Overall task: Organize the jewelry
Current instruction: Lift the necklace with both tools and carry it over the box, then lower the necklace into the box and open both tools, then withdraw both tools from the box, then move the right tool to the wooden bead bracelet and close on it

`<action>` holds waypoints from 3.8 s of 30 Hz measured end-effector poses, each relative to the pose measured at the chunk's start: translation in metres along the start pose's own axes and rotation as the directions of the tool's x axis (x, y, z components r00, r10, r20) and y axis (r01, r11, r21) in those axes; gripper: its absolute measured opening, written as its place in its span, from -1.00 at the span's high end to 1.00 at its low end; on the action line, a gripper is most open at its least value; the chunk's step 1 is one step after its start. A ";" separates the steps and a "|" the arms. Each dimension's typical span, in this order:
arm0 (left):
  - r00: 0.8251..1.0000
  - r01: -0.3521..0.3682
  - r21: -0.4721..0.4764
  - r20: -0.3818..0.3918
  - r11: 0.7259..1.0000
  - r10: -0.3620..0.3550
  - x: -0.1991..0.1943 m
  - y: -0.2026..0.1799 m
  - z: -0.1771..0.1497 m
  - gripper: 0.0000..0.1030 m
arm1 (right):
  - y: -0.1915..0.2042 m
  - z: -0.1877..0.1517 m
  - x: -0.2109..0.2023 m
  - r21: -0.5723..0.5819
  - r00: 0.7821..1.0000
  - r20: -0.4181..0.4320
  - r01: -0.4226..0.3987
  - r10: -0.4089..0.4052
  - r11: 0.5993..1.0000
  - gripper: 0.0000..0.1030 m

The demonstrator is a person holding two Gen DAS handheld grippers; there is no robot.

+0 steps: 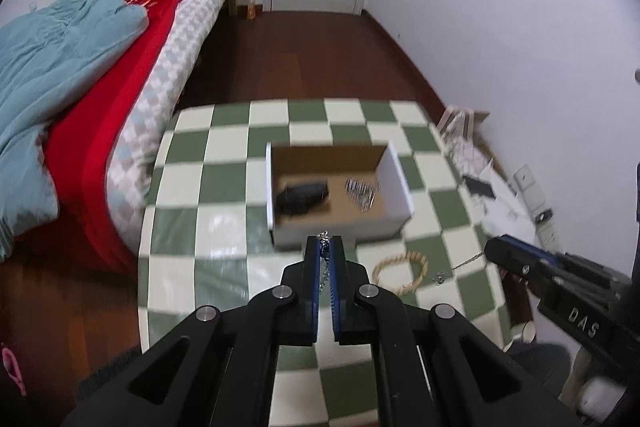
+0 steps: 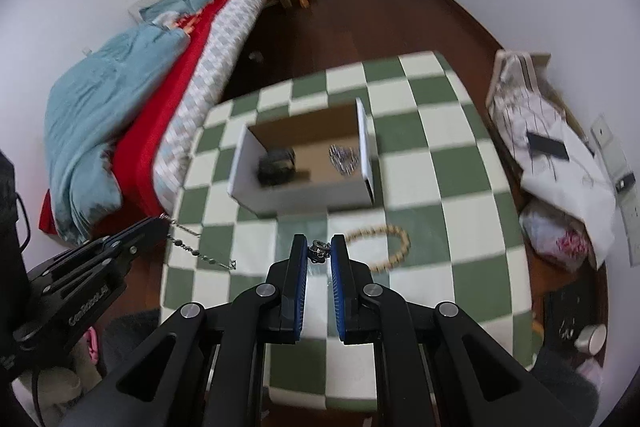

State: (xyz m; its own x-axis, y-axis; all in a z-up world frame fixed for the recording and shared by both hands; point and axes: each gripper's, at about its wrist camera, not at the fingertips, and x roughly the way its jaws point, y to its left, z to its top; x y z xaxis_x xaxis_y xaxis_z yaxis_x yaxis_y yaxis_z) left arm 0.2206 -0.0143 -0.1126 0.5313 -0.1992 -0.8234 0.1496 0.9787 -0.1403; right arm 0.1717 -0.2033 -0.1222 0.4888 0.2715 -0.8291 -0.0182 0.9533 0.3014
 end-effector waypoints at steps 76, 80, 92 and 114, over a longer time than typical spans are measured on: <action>0.927 -0.323 -0.046 0.185 0.945 0.326 -0.040 0.023 0.012 -1.00 | 0.049 0.056 0.000 -0.122 0.938 0.120 0.338 -0.324 0.933 -1.00; 0.923 -0.314 -0.055 0.218 0.948 0.318 -0.065 0.019 0.002 -1.00 | 0.056 0.043 -0.028 -0.112 0.934 0.171 0.335 -0.314 0.935 -1.00; 0.880 -0.386 -0.126 0.247 0.914 0.405 -0.069 0.031 -0.037 -1.00 | 0.056 0.009 -0.063 -0.079 0.954 0.213 0.233 -0.211 0.969 -1.00; 0.889 -0.449 0.019 -0.094 0.893 0.449 0.115 0.035 -0.109 -1.00 | -0.069 -0.038 0.171 0.004 0.924 -0.150 0.357 -0.352 0.934 -0.06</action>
State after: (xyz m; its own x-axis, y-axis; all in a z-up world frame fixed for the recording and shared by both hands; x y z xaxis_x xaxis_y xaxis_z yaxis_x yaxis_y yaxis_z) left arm 0.1956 0.0022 -0.2720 0.4611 0.2672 -0.8461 -0.0896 0.9627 0.2551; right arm 0.2238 -0.2174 -0.3029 0.3269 -0.0653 -0.9428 0.1610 0.9869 -0.0125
